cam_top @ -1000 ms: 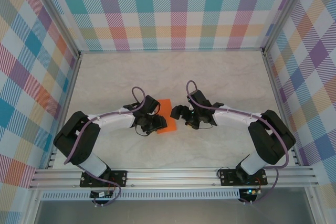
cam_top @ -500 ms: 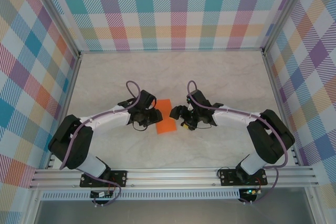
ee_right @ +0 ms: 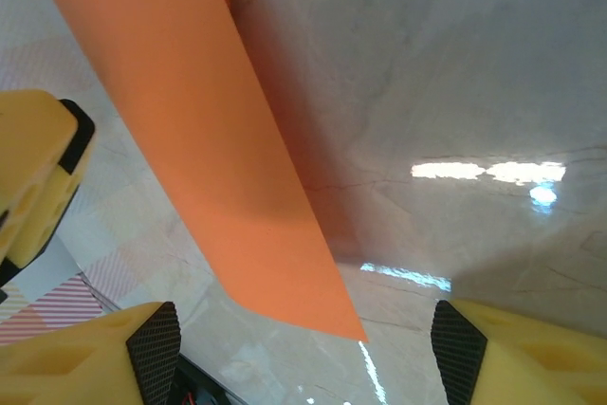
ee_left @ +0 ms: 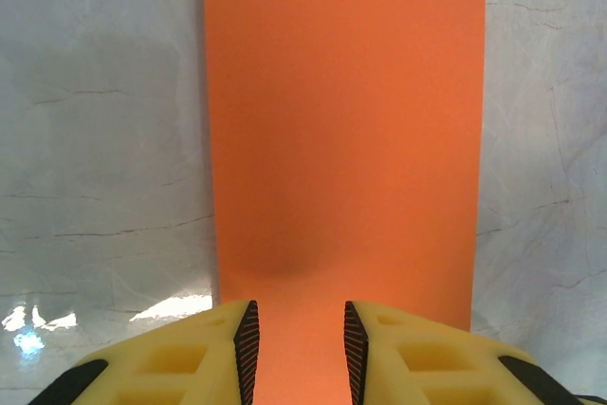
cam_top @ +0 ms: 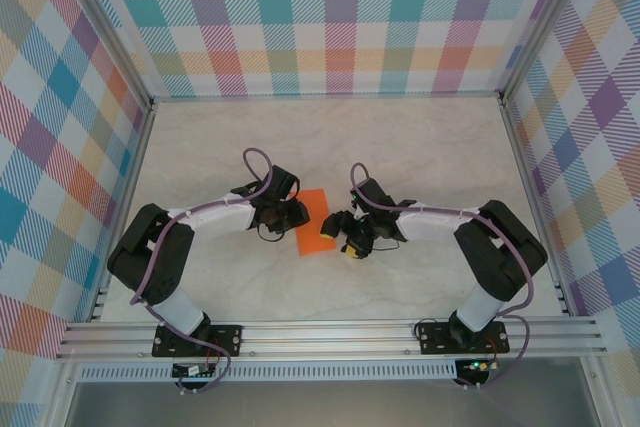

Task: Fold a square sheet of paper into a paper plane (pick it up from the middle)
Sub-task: Third fold the triangle at the center of the table.

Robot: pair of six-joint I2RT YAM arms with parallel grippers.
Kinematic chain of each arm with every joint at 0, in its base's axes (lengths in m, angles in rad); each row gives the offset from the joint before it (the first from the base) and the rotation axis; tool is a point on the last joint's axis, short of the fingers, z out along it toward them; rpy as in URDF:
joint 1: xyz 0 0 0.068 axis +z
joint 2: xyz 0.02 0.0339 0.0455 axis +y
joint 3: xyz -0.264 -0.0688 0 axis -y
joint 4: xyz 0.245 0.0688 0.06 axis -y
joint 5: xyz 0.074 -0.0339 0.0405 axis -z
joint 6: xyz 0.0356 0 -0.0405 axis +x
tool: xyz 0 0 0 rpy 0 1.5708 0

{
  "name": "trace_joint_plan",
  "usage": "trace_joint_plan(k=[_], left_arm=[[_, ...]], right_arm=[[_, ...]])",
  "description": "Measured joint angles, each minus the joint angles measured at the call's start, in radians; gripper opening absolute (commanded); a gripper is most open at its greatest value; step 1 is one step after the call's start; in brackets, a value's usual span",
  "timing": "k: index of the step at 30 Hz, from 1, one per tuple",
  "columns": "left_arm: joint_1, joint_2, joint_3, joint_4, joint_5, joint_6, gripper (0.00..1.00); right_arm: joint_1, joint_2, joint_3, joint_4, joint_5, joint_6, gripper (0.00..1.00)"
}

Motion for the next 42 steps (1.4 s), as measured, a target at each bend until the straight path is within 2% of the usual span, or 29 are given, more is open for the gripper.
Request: trace_joint_plan(k=[2, 10, 17, 34, 42], left_arm=[[0.0, 0.0, 0.0, 0.0, 0.0, 0.0, 0.32], [0.001, 0.0, 0.0, 0.0, 0.0, 0.0, 0.32], [0.002, 0.0, 0.0, 0.0, 0.0, 0.003, 0.32], [0.006, 0.047, 0.0, 0.004, 0.006, 0.007, 0.3], [0.006, 0.058, 0.012, 0.003, 0.008, 0.007, 0.29]], right_arm=[[0.004, 0.01, 0.0, 0.006, -0.006, 0.004, 0.69], [0.006, 0.013, 0.0, 0.029, -0.024, 0.019, 0.45], [0.006, 0.011, 0.0, 0.028, -0.021, 0.019, 0.33], [0.006, -0.04, -0.032, 0.134, -0.035, -0.008, 0.38], [0.006, -0.04, -0.032, 0.149, -0.045, -0.032, 0.34]])
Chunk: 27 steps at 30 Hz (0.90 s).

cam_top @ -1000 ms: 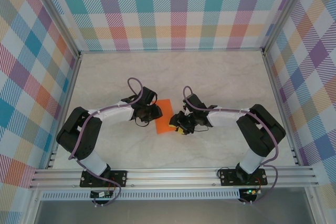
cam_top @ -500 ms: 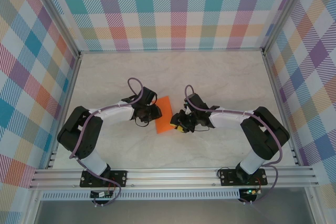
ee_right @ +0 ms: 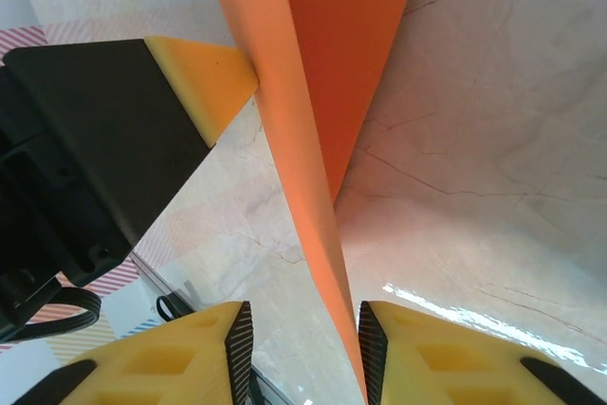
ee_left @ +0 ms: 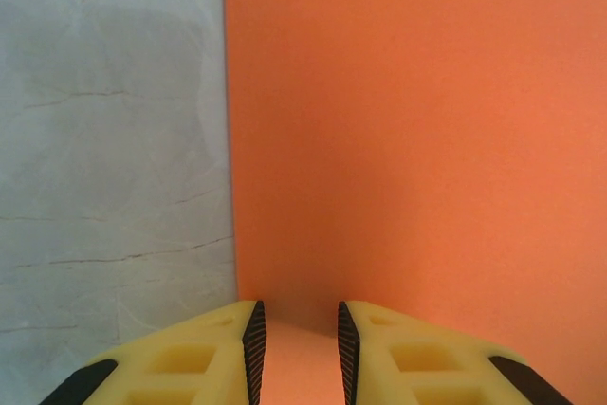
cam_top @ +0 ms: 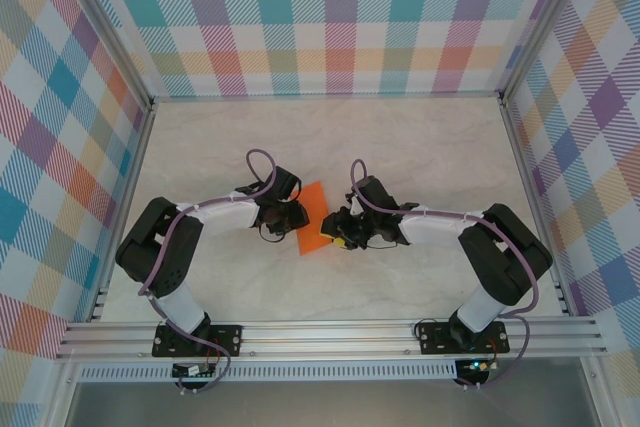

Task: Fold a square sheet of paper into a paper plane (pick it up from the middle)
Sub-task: Third fold the triangle at the center of the table.

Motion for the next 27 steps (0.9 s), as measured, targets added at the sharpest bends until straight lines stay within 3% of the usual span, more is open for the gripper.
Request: trace_joint_plan(k=[5, 12, 20, 27], left_arm=[[0.0, 0.0, 0.002, 0.0, 0.0, 0.001, 0.29], [0.0, -0.002, 0.006, -0.001, 0.0, 0.018, 0.29], [0.005, -0.055, 0.008, 0.03, 0.012, 0.026, 0.3], [0.006, -0.038, 0.008, 0.074, 0.041, 0.029, 0.21]], right_arm=[[0.0, -0.001, -0.015, -0.018, 0.004, -0.002, 0.24], [0.0, -0.009, -0.026, -0.073, 0.049, -0.001, 0.01], [0.0, -0.023, -0.026, -0.151, 0.089, -0.003, 0.0], [0.0, -0.1, -0.026, -0.225, 0.091, -0.011, 0.0]])
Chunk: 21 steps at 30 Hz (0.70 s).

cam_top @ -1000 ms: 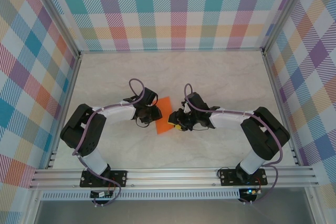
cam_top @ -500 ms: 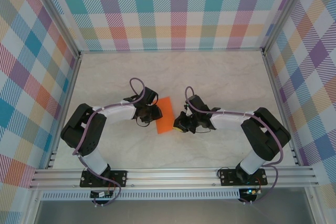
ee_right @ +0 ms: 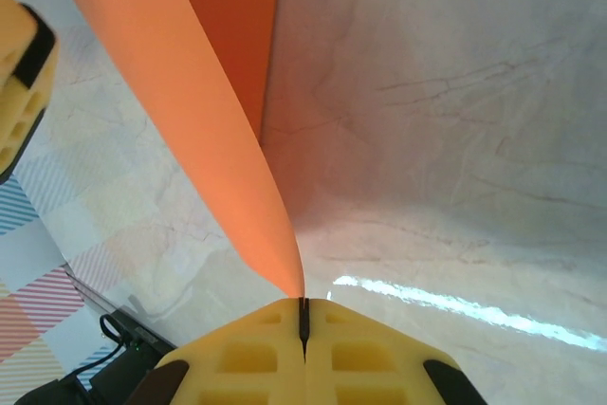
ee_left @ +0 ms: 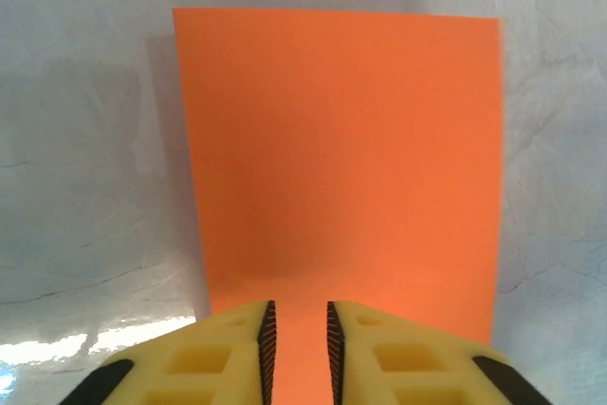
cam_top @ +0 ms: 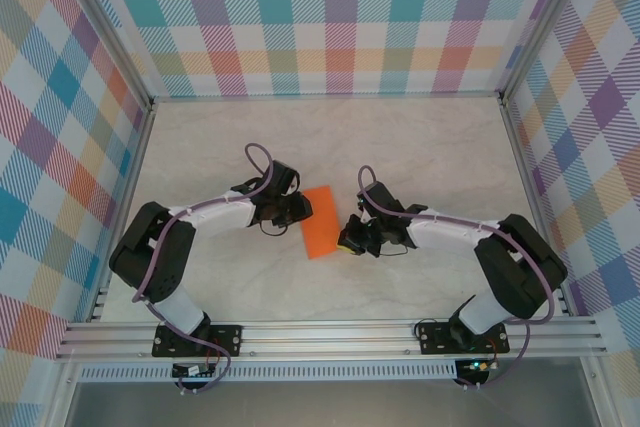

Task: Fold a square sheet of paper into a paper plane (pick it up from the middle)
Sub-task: Third fold the triangle at the center of the table.

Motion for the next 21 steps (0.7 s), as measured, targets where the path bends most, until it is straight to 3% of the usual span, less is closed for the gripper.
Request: trace_joint_plan(k=[9, 21], left_arm=[[0.0, 0.09, 0.0, 0.001, 0.002, 0.008, 0.15], [0.003, 0.101, 0.013, 0.003, 0.005, 0.025, 0.14]], right_arm=[[0.0, 0.0, 0.007, -0.027, 0.0, -0.016, 0.0], [0.0, 0.105, 0.111, 0.01, -0.019, -0.042, 0.0]])
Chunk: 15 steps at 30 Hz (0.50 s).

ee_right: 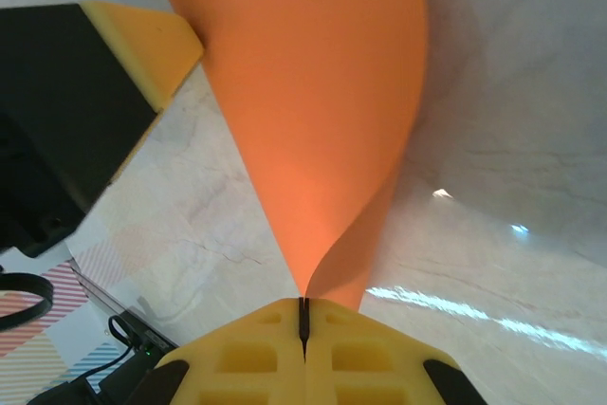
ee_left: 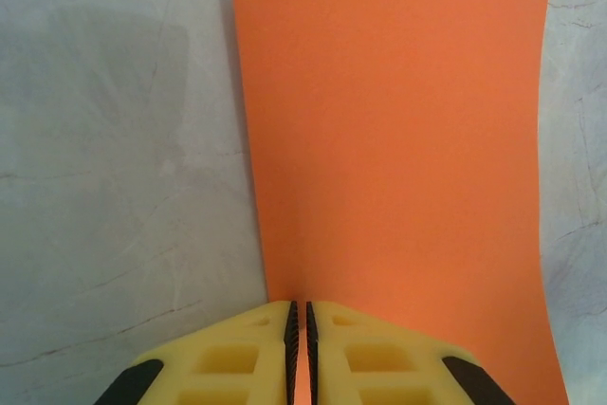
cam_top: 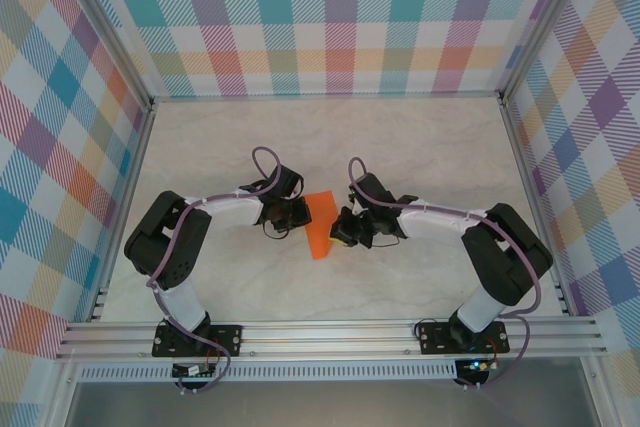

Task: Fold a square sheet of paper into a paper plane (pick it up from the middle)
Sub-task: Third fold the triangle at the center of the table.

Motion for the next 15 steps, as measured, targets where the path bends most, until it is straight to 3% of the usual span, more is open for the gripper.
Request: trace_joint_plan(k=[15], left_arm=[[0.0, 0.0, 0.002, -0.006, 0.0, 0.021, 0.13]], right_arm=[[0.0, 0.142, 0.08, 0.114, -0.027, -0.017, 0.0]])
